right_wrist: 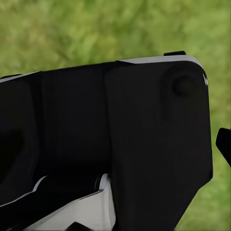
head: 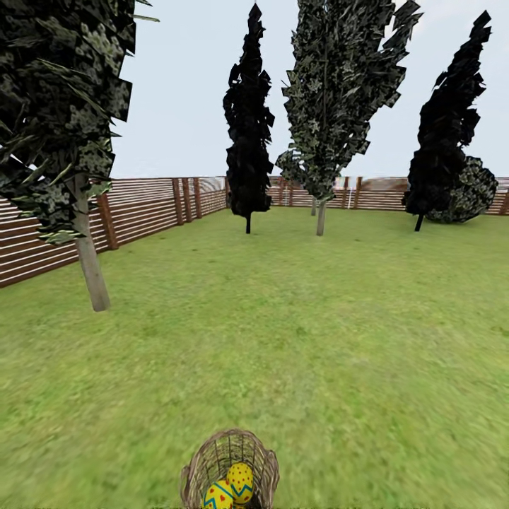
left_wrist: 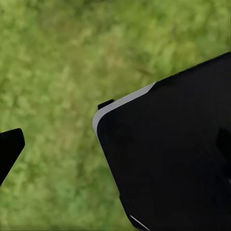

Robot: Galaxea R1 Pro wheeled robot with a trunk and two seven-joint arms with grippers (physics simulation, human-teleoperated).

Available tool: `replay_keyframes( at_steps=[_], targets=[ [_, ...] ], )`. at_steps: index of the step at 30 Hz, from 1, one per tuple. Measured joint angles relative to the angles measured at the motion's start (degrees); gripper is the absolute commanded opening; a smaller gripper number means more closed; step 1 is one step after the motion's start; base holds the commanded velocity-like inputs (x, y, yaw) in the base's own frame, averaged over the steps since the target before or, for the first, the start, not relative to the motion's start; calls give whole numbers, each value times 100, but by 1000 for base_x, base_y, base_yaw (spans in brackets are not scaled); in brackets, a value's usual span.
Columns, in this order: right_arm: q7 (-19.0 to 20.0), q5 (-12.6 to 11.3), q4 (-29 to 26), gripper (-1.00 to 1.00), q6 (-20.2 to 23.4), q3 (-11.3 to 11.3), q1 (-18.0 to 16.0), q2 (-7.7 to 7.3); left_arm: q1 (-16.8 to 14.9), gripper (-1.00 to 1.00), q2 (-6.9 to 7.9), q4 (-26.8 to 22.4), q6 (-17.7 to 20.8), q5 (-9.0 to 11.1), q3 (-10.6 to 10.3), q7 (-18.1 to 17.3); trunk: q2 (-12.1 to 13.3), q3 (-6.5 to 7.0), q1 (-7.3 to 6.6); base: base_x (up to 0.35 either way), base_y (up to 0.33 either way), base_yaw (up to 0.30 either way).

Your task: Take the three Easter eggs out of the wicker basket on the lawn in the garden, then place them on the lawn next to a single tree (choose any tree) so that all three eggs are next to the same tree and none are left in the basket.

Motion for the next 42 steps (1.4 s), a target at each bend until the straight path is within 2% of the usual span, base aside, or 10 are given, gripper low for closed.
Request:
replay_keyframes(
  at_steps=[42],
  targets=[
    [0,7,8,100,-13,-9,0,0,3,100,3,1,1,0,0,0,8,-388,-2,0,0,0]
  ],
)
